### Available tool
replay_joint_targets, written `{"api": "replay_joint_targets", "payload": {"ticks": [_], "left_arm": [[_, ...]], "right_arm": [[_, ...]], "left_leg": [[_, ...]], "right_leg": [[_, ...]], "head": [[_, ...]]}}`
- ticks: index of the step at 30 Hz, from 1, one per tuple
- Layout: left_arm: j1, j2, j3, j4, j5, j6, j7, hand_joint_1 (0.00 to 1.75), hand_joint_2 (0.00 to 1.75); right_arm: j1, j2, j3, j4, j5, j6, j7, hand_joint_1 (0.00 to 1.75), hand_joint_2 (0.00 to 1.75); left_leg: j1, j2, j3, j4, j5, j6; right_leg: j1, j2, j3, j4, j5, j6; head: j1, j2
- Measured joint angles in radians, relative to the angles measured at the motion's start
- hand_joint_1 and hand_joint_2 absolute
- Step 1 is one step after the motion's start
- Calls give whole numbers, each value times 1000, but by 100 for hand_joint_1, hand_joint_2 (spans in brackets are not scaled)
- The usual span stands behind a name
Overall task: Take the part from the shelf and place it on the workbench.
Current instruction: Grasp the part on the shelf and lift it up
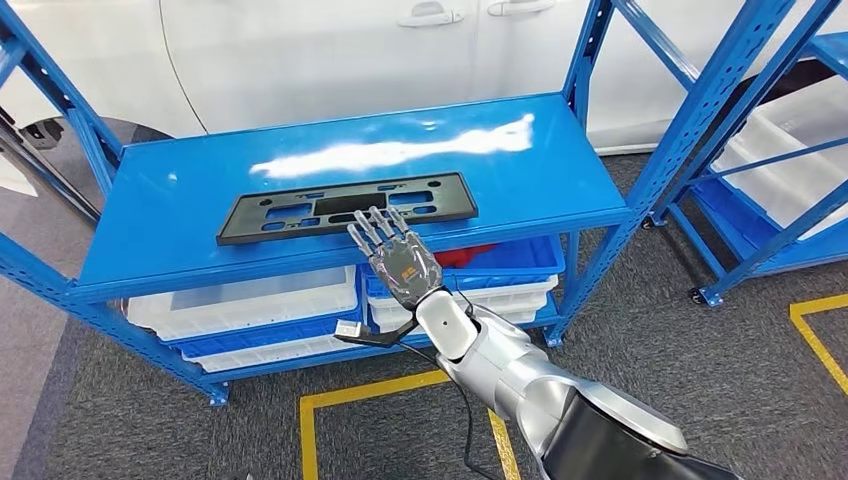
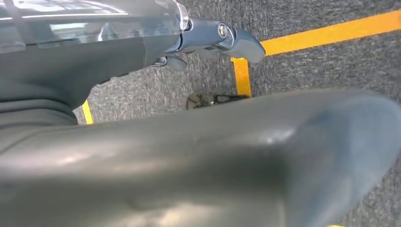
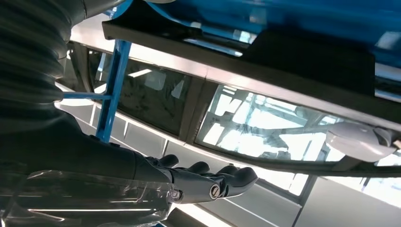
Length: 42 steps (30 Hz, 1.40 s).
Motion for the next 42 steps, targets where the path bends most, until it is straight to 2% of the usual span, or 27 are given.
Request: {"api": "replay_joint_targets", "payload": {"ticks": [1,2,3,5,6,8,11,13,15,16,17,18,19,20,22,24,27,29,31,32,33,34,35,36,37,38,42], "left_arm": [[0,0,-1,0,-1,0,0,0,0],[1,0,-3,0,-1,0,1,0,0],[1,0,-4,0,-1,0,1,0,0],[0,1,-6,0,-1,0,0,0,0],[-1,1,-6,0,-1,0,0,0,0],[0,2,-7,0,-1,1,-1,0,0],[3,1,-7,1,1,1,-2,0,0],[2,2,-7,1,3,0,-3,0,0],[1,3,-7,1,4,0,-3,0,0],[2,3,-7,1,5,0,-3,0,0],[3,3,-7,1,5,0,-3,0,0],[4,3,-7,1,6,1,-4,0,0],[5,3,-7,1,6,1,-4,0,0],[6,3,-7,1,6,1,-5,0,0],[5,3,-7,1,7,1,-8,0,0],[5,3,-7,1,8,1,-9,0,0],[4,4,-7,1,8,1,-10,0,0],[4,5,-7,1,8,0,-11,0,0],[5,5,-7,1,8,-1,-11,0,0],[6,5,-7,1,7,-1,-11,0,0],[7,5,-7,1,7,-1,-11,0,0],[7,6,-7,1,7,-1,-11,0,0],[7,7,-7,1,7,-1,-11,0,0],[7,8,-7,1,7,-1,-11,0,0],[6,8,-7,1,7,-1,-11,0,0],[5,8,-7,1,7,-1,-11,0,0],[7,8,-7,1,7,-2,-12,0,0]], "right_arm": [[3,1,3,2,0,1,-1,0,175],[6,1,6,5,0,1,-2,0,175],[9,3,9,7,0,1,-4,0,175],[10,8,13,9,0,1,-8,0,175],[10,13,14,10,0,1,-10,0,175],[11,20,15,11,0,1,-13,0,175],[11,30,17,12,0,0,-17,0,175],[9,35,19,13,0,0,-18,0,175],[12,38,20,13,0,0,-20,0,175],[15,39,21,13,0,1,-21,0,175],[17,39,22,14,0,1,-22,0,175],[19,40,22,14,0,1,-22,0,175],[19,42,23,14,0,1,-23,0,175],[18,44,23,14,0,1,-23,0,175],[16,50,23,14,0,1,-23,0,175],[14,53,24,14,0,1,-24,0,175],[12,58,24,14,0,1,-24,0,175],[9,63,24,14,0,0,-24,0,175],[10,66,24,15,0,0,-26,0,175],[12,66,24,15,0,0,-27,0,175],[13,67,24,16,0,0,-29,0,175],[13,67,24,16,0,0,-30,0,175],[13,68,24,16,0,0,-31,0,175],[12,70,24,16,0,0,-31,0,175],[11,71,24,16,0,0,-31,0,175],[10,72,24,16,0,0,-32,0,175],[8,74,24,16,0,0,-32,0,175]], "left_leg": [[1,0,-27,47,-11,-3],[1,0,-41,64,-4,-5],[2,0,-33,36,24,-6],[2,1,24,-94,98,-2],[1,1,53,-156,121,4],[-3,-1,77,-207,128,16],[-1,-2,81,-214,127,33],[3,-1,86,-220,129,45],[2,0,86,-221,127,52],[1,0,87,-221,125,53],[1,-1,88,-220,124,53],[1,-1,91,-220,122,52],[1,-2,94,-219,119,50],[1,-3,99,-219,116,48],[-2,-3,105,-216,107,39],[-5,-3,107,-217,102,28],[-2,-2,105,-200,87,12],[1,-1,63,-110,45,4],[2,-1,-10,20,-1,-1],[2,-1,-35,56,-2,-2],[2,-1,-44,57,15,-3],[2,-1,-32,17,51,-2],[2,0,-4,-51,96,0],[0,0,27,-117,127,3],[-1,0,52,-171,144,9],[-4,-1,66,-202,149,14],[-2,-2,76,-219,137,35]], "right_leg": [[1,0,1,1,-2,-1],[1,1,2,1,-4,-1],[1,2,4,3,-7,1],[1,4,10,7,-15,6],[3,5,11,11,-19,10],[7,6,9,15,-23,19],[7,6,8,20,-32,34],[5,4,-20,83,-70,44],[1,3,-87,218,-128,50],[-1,3,-121,278,-145,52],[-2,2,-139,306,-144,53],[-3,1,-139,294,-123,52],[-3,1,-118,242,-86,50],[-3,0,-84,167,-46,46],[1,0,-28,49,-4,38],[7,1,-15,20,-7,30],[2,2,-3,9,-8,14],[-1,1,9,2,-12,3],[1,0,17,3,-19,-3],[2,0,22,3,-23,-4],[3,1,27,4,-28,-4],[3,2,34,5,-34,-2],[3,2,43,6,-40,0],[5,3,49,7,-47,4],[7,3,53,10,-53,8],[8,4,54,11,-57,13],[7,2,49,23,-73,34]], "head": [[0,0],[0,0],[0,0],[0,0],[0,0],[0,0],[0,0],[0,0],[0,0],[0,0],[0,0],[0,0],[0,0],[0,0],[0,0],[0,0],[0,0],[0,0],[0,0],[0,0],[0,0],[0,0],[0,0],[0,0],[0,0],[0,0],[0,0]]}}
